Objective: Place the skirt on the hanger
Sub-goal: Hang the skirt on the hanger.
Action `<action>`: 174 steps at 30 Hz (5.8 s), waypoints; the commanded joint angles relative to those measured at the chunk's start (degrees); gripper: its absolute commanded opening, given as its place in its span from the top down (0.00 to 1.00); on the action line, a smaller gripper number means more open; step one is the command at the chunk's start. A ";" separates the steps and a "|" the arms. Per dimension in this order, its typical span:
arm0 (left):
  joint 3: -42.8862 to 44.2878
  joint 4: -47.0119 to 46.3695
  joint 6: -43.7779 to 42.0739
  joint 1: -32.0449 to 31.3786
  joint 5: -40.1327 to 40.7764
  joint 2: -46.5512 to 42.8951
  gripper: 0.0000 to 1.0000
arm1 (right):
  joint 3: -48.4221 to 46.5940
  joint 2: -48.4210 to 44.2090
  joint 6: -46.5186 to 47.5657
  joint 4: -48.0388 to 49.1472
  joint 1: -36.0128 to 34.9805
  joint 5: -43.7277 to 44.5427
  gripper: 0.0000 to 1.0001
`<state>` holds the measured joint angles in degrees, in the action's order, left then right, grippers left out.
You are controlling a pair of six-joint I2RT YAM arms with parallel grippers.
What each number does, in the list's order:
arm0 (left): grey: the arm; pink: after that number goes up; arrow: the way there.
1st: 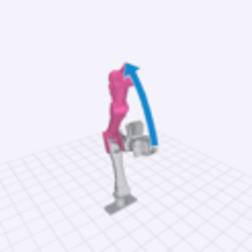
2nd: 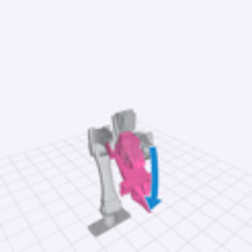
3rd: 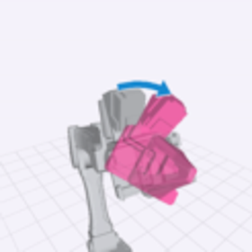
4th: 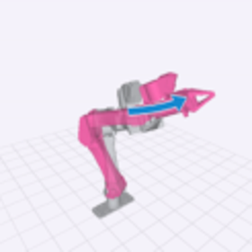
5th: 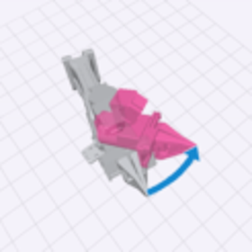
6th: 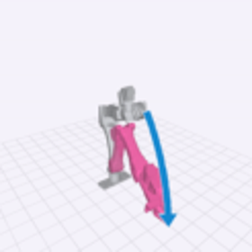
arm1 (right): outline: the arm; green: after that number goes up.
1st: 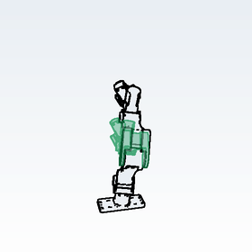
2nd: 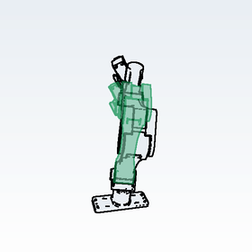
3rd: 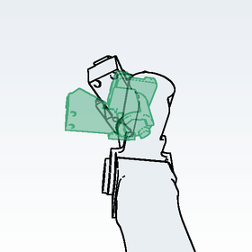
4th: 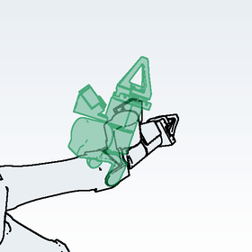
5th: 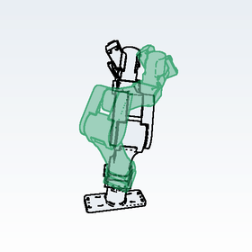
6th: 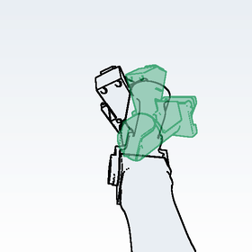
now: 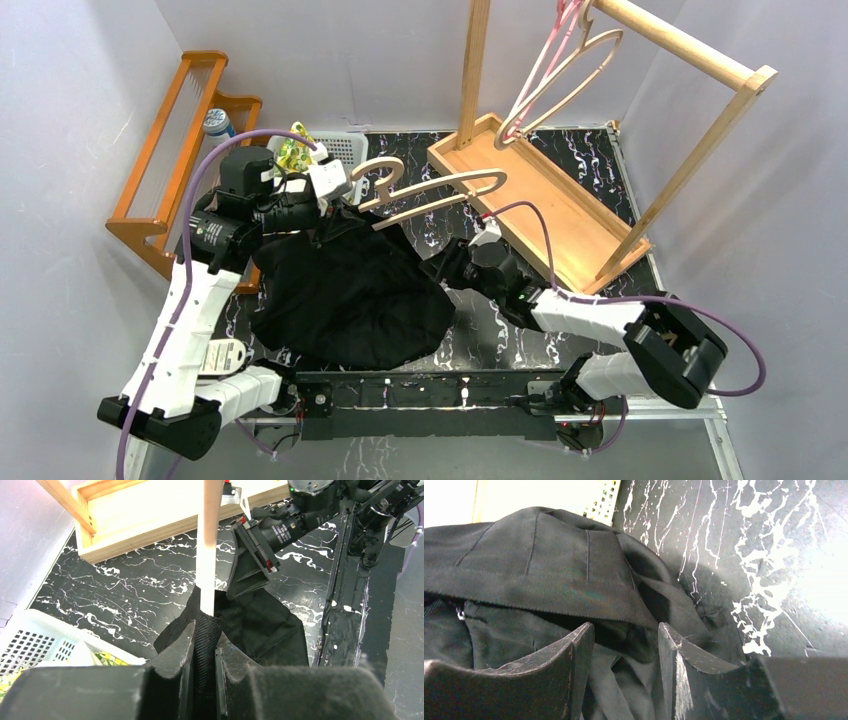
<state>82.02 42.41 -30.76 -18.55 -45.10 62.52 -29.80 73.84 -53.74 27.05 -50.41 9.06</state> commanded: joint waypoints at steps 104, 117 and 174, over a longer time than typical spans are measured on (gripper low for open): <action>-12.51 12.31 -7.99 -0.55 8.71 -1.06 1.00 | -55.80 -5.64 20.08 -68.88 19.30 6.25 1.00; -11.44 11.99 -7.26 -0.70 5.80 2.43 1.00 | -52.77 -8.22 30.66 -49.15 19.34 -38.16 1.00; -8.44 0.65 -4.80 -0.70 -3.27 3.16 1.00 | -51.94 5.63 30.11 -39.63 -0.82 -39.22 1.00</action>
<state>73.10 51.46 -35.90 -17.76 -38.83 66.06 -81.73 79.88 -20.32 -25.26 -44.99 -12.10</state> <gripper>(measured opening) 0.106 0.011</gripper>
